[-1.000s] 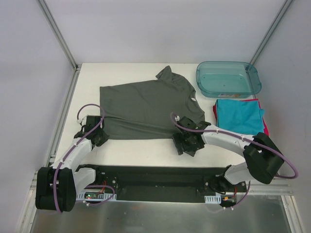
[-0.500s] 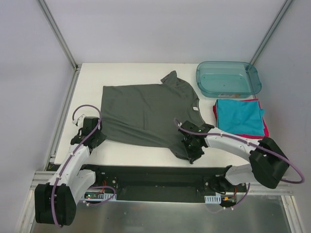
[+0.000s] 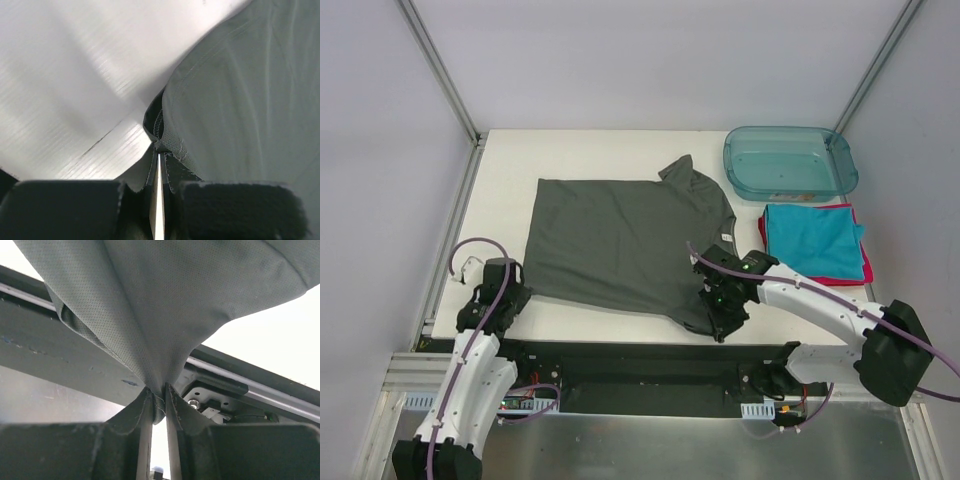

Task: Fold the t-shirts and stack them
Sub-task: Grap the side of the flattened tshirt closest away from the robot with both arms

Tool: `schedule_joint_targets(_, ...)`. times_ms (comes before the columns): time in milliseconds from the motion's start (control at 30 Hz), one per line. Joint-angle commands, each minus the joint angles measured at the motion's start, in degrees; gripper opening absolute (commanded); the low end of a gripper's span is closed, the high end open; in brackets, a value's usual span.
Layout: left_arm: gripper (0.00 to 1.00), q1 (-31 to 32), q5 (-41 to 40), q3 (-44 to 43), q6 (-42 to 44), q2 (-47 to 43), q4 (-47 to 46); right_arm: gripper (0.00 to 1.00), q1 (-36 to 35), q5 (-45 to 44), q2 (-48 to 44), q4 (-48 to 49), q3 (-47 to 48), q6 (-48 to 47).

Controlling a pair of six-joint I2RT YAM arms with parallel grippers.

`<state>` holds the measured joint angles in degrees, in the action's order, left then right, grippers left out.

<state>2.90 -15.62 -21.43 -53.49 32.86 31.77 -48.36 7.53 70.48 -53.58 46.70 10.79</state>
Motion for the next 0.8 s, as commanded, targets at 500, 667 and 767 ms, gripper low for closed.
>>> schedule_joint_targets(500, 0.0, -0.52, -4.07, -0.36, -6.72, -6.15, 6.99, 0.13, -4.2, -11.83, 2.64, -7.05, 7.87, -3.05)
schedule_joint_targets(667, 0.0, -0.52, -4.78, -4.23, -5.57, 0.62, 5.85, 0.13, -2.1, -16.14, 5.54, -9.17, 14.81, -4.9)
schedule_joint_targets(767, 0.0, -0.52, -4.16, -4.85, -5.13, 3.43, 4.18, 0.13, -0.16, -18.86, 6.95, -9.96, 18.94, -5.42)
